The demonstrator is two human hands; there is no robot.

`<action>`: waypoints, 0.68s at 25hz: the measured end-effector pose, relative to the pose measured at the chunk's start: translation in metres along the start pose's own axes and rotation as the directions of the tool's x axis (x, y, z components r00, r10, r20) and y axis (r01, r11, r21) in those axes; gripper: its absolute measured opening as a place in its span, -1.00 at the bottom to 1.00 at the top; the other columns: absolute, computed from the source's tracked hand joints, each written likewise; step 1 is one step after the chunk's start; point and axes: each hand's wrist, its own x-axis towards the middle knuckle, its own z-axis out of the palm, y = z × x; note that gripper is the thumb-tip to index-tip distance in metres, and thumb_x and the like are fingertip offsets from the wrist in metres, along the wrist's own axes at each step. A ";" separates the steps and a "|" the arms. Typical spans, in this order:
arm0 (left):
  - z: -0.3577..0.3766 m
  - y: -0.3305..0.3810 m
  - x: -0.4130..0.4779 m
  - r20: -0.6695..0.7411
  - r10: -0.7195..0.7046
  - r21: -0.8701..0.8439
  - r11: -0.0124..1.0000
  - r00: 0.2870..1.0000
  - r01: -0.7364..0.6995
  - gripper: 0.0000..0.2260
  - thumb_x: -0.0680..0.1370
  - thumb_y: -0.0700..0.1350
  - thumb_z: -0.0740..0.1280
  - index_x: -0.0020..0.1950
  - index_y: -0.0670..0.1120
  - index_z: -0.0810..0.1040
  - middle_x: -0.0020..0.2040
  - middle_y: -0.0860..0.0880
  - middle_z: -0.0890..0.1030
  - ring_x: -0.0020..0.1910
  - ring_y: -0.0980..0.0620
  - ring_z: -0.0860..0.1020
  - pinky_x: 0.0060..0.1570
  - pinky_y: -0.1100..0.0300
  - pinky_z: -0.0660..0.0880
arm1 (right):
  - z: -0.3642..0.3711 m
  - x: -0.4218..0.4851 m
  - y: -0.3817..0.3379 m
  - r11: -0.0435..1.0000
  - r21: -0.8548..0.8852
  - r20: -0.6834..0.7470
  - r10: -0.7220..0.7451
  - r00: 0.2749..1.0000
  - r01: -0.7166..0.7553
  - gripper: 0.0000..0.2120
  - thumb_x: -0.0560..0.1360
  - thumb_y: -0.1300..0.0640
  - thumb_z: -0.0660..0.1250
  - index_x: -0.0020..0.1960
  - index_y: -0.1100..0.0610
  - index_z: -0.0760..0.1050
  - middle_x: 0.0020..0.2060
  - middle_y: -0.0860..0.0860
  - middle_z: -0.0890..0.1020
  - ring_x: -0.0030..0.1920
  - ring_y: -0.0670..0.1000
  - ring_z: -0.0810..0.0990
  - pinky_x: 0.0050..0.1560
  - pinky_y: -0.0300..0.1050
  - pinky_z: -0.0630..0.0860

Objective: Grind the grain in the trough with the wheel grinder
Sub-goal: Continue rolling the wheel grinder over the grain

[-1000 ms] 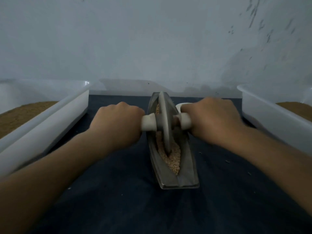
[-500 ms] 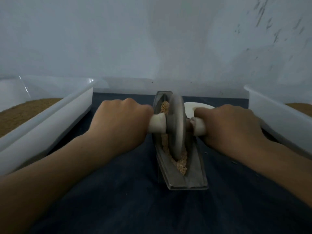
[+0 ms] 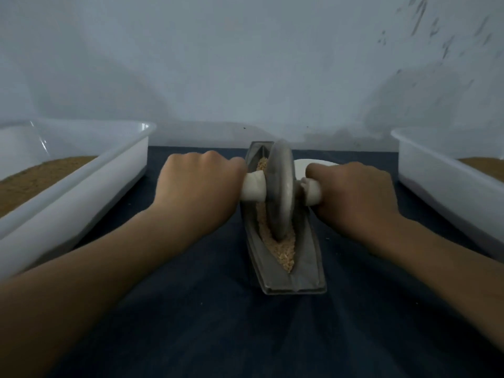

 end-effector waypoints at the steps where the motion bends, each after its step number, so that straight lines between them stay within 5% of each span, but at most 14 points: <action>1: 0.003 0.005 0.009 0.057 -0.031 0.016 0.999 0.998 0.030 -0.84 0.33 -0.14 0.33 -0.28 -0.01 0.33 -0.48 0.00 0.29 -0.58 -0.02 0.19 -0.48 0.25 0.06 | 0.007 0.007 -0.002 0.999 -0.028 0.033 0.020 0.999 -0.019 -0.73 0.35 0.07 0.39 -0.25 -0.03 0.27 -0.49 -0.10 0.24 -0.51 -0.05 0.19 -0.42 -0.25 0.04; 3: 0.007 0.009 0.032 0.195 -0.130 -0.001 0.991 0.972 0.133 -0.97 0.49 -0.13 0.32 -0.11 -0.03 0.48 -0.29 -0.05 0.51 -0.37 -0.12 0.48 -0.41 0.13 0.25 | 0.014 0.034 -0.008 0.995 -0.042 0.128 0.092 0.988 -0.088 -0.87 0.48 0.03 0.39 -0.12 -0.01 0.43 -0.33 -0.02 0.52 -0.33 0.13 0.51 -0.39 -0.13 0.24; 6: 0.005 0.006 0.047 0.286 -0.117 -0.038 0.990 0.951 0.133 -0.90 0.54 -0.10 0.30 0.03 0.01 0.54 -0.15 -0.06 0.55 -0.21 -0.13 0.56 -0.32 0.08 0.32 | 0.010 0.050 -0.005 0.993 -0.009 0.294 0.114 0.949 -0.116 -0.85 0.52 -0.02 0.38 0.06 -0.03 0.52 -0.12 0.04 0.62 -0.10 0.17 0.59 -0.27 -0.06 0.32; 9: -0.005 0.001 0.010 0.108 -0.001 -0.061 0.998 0.994 0.008 -0.81 0.34 -0.05 0.43 -0.21 0.07 0.42 -0.43 0.04 0.27 -0.53 0.05 0.22 -0.48 0.23 0.09 | -0.003 0.016 0.004 0.997 -0.040 0.161 -0.058 0.985 0.066 -0.82 0.35 -0.04 0.42 -0.16 -0.10 0.43 -0.40 -0.11 0.40 -0.45 0.01 0.37 -0.44 -0.19 0.23; 11: -0.009 -0.001 -0.007 0.026 -0.017 -0.085 0.996 0.999 0.020 -0.65 0.22 -0.05 0.44 -0.28 0.07 0.24 -0.46 0.10 0.08 -0.51 0.14 -0.06 -0.43 0.31 -0.08 | -0.011 0.006 0.004 0.992 -0.079 0.054 -0.096 0.994 0.100 -0.68 0.19 -0.02 0.41 -0.29 -0.11 0.25 -0.50 -0.16 0.17 -0.56 -0.07 0.13 -0.43 -0.32 -0.01; 12: -0.003 0.001 -0.007 0.065 -0.055 -0.098 0.993 0.996 0.061 -0.65 0.23 -0.06 0.44 -0.29 0.06 0.23 -0.46 0.11 0.10 -0.51 0.14 -0.05 -0.44 0.32 -0.06 | -0.010 0.013 0.002 0.993 -0.077 0.047 -0.086 0.995 0.090 -0.68 0.19 0.00 0.44 -0.29 -0.10 0.27 -0.52 -0.15 0.22 -0.58 -0.01 0.21 -0.41 -0.32 -0.04; 15: 0.011 0.008 0.016 0.188 -0.211 -0.079 0.970 0.959 0.229 -0.87 0.46 -0.07 0.38 -0.18 0.01 0.43 -0.37 0.02 0.40 -0.46 -0.01 0.38 -0.44 0.17 0.23 | 0.004 0.049 -0.013 0.997 -0.077 0.114 0.019 0.993 -0.011 -0.89 0.43 0.10 0.43 -0.09 0.00 0.52 -0.28 0.04 0.62 -0.28 0.18 0.60 -0.40 -0.14 0.16; 17: 0.011 0.007 0.037 0.283 -0.233 -0.087 0.960 0.930 0.267 -0.93 0.54 -0.08 0.30 0.00 0.00 0.54 -0.18 -0.05 0.54 -0.22 -0.13 0.56 -0.31 0.09 0.34 | 0.006 0.067 -0.016 0.996 -0.061 0.255 0.082 0.963 -0.069 -0.88 0.53 0.13 0.33 0.06 0.01 0.53 -0.09 0.08 0.64 -0.08 0.20 0.62 -0.27 -0.07 0.28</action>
